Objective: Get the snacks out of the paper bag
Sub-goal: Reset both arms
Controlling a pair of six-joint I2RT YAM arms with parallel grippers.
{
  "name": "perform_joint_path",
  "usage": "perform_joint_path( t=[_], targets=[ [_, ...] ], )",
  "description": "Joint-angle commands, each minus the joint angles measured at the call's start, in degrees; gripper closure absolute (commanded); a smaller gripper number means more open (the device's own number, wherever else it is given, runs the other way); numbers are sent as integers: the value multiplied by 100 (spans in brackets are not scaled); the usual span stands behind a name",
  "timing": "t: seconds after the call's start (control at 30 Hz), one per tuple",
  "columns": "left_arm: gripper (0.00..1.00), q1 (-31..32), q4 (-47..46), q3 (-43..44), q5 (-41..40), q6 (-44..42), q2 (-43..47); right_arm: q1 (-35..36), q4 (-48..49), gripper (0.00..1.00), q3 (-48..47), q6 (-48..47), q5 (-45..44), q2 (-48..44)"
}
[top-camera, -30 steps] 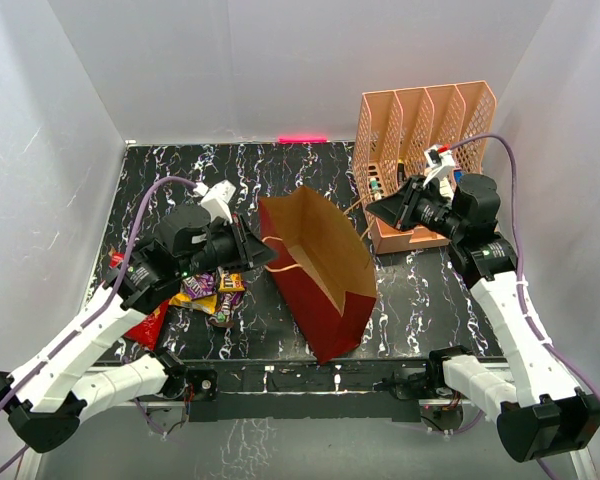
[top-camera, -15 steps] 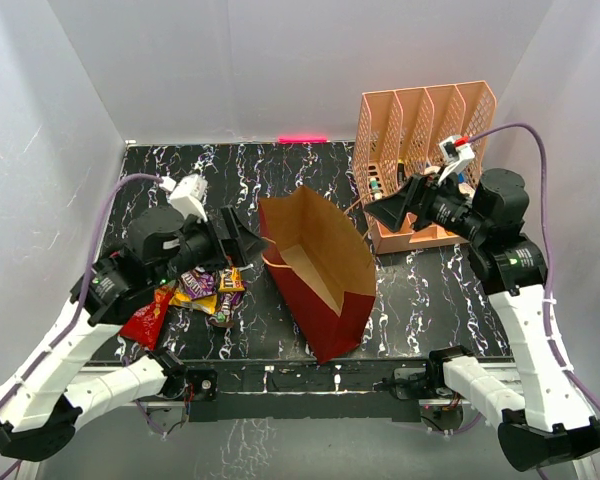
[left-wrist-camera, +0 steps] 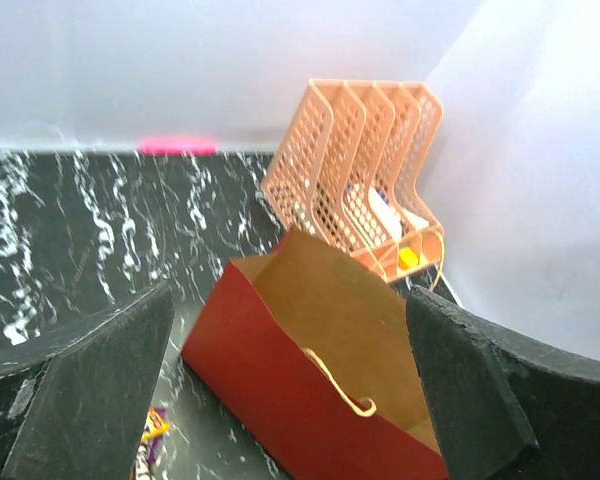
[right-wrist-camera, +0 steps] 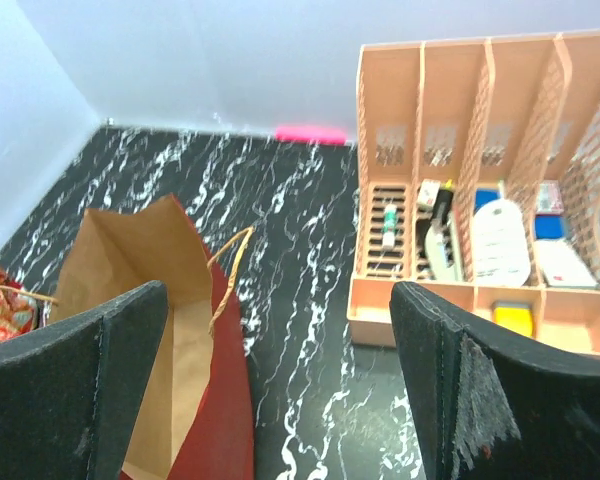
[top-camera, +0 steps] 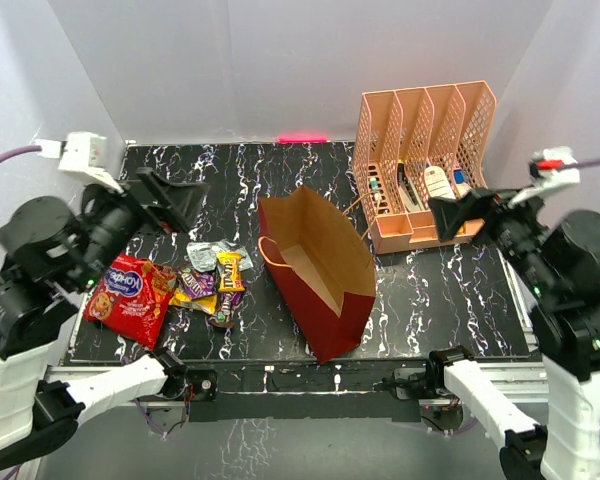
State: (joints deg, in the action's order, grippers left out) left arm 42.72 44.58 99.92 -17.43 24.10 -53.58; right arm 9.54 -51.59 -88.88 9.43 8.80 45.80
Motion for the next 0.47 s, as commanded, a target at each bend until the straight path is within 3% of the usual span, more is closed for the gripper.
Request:
perform_joint_path(
  t=[0.0, 0.23, 0.43],
  targets=[
    [2, 17, -266, 281, -485, -654, 160, 73, 114, 2, -272, -166, -608, -376],
    [2, 17, -584, 199, -534, -1044, 345, 71, 480, 2, -564, 28, -815, -422],
    [2, 17, -772, -89, -492, -1046, 394, 74, 111, 2, -935, 242, -845, -72]
  ],
)
